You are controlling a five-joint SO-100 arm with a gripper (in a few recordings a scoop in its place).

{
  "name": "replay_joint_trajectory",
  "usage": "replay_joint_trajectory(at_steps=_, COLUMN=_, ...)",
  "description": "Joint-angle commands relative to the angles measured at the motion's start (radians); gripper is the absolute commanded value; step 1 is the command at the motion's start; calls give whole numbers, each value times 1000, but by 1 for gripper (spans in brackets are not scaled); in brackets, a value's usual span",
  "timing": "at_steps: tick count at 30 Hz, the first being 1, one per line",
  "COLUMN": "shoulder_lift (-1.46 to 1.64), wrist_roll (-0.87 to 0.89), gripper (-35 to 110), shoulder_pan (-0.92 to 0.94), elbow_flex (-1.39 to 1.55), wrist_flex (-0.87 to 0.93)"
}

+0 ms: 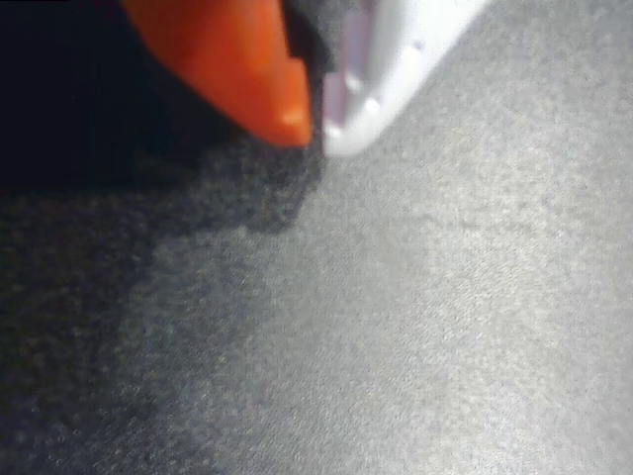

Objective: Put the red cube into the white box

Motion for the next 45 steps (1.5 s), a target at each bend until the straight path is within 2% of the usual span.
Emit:
replay_joint_trajectory(at_steps=1, shoulder_lift=0, wrist_roll=-3, gripper=0, shoulder_pan=3, elbow_flex=0, wrist_flex=-8)
replay_joint_trajectory(at_steps=10, shoulder_lift=0, wrist_roll=12, gripper=15, shoulder_pan=-6, elbow_flex=-21, wrist_flex=5)
replay_joint_trajectory(at_steps=16, shoulder_lift=-29, wrist_roll=25, gripper=18, shoulder_pan=-18, elbow_flex=-161, wrist_flex=64)
replay_joint_trajectory(at_steps=19, shoulder_lift=-141, wrist_roll=25, gripper=19, shoulder_pan=-26, elbow_flex=-272, wrist_flex=89)
replay_joint_trajectory(at_steps=25, shoulder_lift=-568, wrist_roll=25, gripper=19, shoulder_pan=-32, elbow_flex=-629, wrist_flex=158)
replay_joint_trajectory(at_steps=32, shoulder_lift=-735, wrist_roll=43, gripper=24, shoulder_pan=-69, elbow_flex=-670, wrist_flex=23)
replay_joint_trajectory(at_steps=45, shoulder_lift=-1227, wrist_roll=44, gripper=24, shoulder_pan=-94, elbow_flex=-923, wrist_flex=-178)
